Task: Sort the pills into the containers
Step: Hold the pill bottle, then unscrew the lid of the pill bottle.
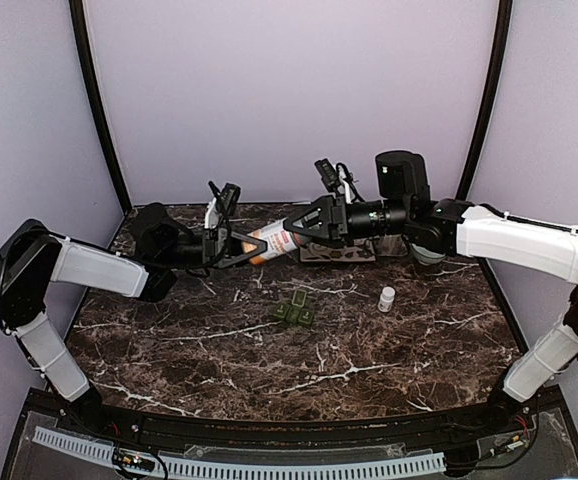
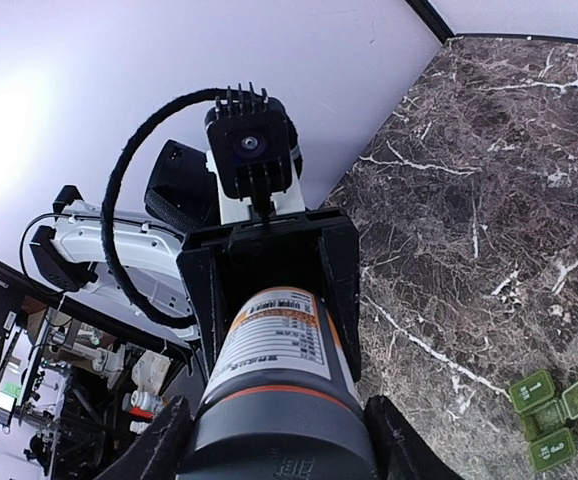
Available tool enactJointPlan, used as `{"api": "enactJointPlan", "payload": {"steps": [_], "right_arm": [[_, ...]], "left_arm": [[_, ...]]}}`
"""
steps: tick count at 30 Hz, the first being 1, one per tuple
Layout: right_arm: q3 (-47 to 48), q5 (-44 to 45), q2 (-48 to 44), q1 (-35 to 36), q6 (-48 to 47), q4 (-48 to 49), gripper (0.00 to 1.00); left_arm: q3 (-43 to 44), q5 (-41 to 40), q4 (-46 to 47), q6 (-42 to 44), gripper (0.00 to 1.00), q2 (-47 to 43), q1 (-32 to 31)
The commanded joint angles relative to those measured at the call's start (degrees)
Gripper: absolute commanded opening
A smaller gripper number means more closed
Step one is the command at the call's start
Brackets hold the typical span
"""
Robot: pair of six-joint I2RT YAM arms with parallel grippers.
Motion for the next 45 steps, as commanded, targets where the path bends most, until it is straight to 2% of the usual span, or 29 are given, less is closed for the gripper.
{"api": "enactJointPlan", "payload": {"steps": [1,12,19,22,24,28,31,39,43,45], "right_arm": [[0.6,0.8,-1.2,-0.6,-2.4,-3.2,0.54],[0.8,0.2,-2.1,-0.7,0.6,-3.6,0.67],[1.1,1.0,-2.2,-0.7,0.8,-4.7,0.69],[1.4,1.2,-2.2,-0.7,0.6,-5.4,0.63],[1.7,1.2,-2.1,-0.7,0.5,-5.8,0.54],[2.3,1.7,-1.7,-0.6,-0.5,-7.4,0.31],[2.7,1.7,-1.4,-0.3,-2.1,-8.3,0.21],[0.5,1.3,-3.5,0.8,-18.8,-7.6,0.13],[-1.8,3.9,-5.7,1.7,-27.4,-6.9,0.06],[-3.0,6.0,-7.0,2.2,-31.1,-6.2,0.06]], "left_arm": [[1.8,1.0,-3.5,4.5,0.16,-4.6,-0.1],[2.2,-0.7,-14.4,14.5,0.14,-8.7,0.0],[2.8,-0.9,-18.5,18.0,0.13,-10.0,-0.1],[3.2,-1.3,-20.8,20.0,0.13,-10.6,-0.1],[3.4,-1.6,-22.4,21.2,0.13,-11.0,-0.1],[3.9,-1.8,-24.4,22.6,0.13,-11.3,-0.1],[3.9,-1.8,-24.4,22.3,0.13,-11.5,-0.1],[4.8,1.8,-19.4,15.6,0.12,-11.2,-0.1],[5.1,4.9,-14.5,10.0,0.11,-10.7,-0.1],[5.1,6.7,-10.8,6.3,0.1,-10.0,-0.1]]}}
